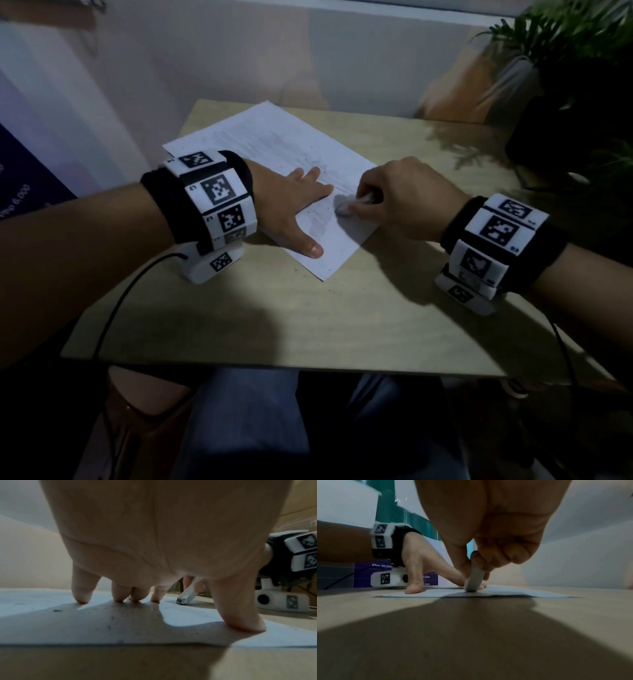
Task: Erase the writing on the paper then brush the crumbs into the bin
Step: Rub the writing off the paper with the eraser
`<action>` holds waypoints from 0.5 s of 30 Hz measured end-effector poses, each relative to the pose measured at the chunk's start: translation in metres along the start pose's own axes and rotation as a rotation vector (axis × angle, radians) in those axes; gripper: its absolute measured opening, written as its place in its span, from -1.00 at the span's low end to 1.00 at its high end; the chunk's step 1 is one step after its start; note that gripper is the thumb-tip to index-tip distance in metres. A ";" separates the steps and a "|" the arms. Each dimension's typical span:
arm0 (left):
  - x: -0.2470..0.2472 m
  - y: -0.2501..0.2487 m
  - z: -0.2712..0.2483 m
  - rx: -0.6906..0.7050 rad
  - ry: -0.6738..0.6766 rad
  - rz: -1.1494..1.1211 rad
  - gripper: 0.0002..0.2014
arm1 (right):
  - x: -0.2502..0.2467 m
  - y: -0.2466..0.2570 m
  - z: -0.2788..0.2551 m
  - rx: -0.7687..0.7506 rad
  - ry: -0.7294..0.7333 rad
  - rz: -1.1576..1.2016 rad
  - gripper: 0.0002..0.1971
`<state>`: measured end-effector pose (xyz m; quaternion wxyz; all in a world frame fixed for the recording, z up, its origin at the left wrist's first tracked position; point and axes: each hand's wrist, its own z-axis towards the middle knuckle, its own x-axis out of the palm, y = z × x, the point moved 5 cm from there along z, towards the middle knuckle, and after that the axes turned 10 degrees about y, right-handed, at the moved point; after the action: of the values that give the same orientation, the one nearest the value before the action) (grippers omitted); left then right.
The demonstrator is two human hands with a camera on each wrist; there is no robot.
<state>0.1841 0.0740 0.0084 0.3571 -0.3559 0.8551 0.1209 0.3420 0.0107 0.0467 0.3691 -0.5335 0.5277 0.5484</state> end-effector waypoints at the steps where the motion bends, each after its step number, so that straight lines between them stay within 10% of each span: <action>1: 0.001 0.000 0.001 0.003 0.002 -0.003 0.28 | 0.003 0.006 -0.001 -0.039 0.003 -0.012 -0.61; 15: 0.003 -0.002 0.006 0.019 -0.047 -0.024 0.35 | 0.007 0.012 0.000 -0.093 0.073 0.101 -0.63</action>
<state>0.1871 0.0741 0.0020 0.3820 -0.3598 0.8432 0.1167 0.3294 0.0071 0.0417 0.2964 -0.5425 0.5407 0.5705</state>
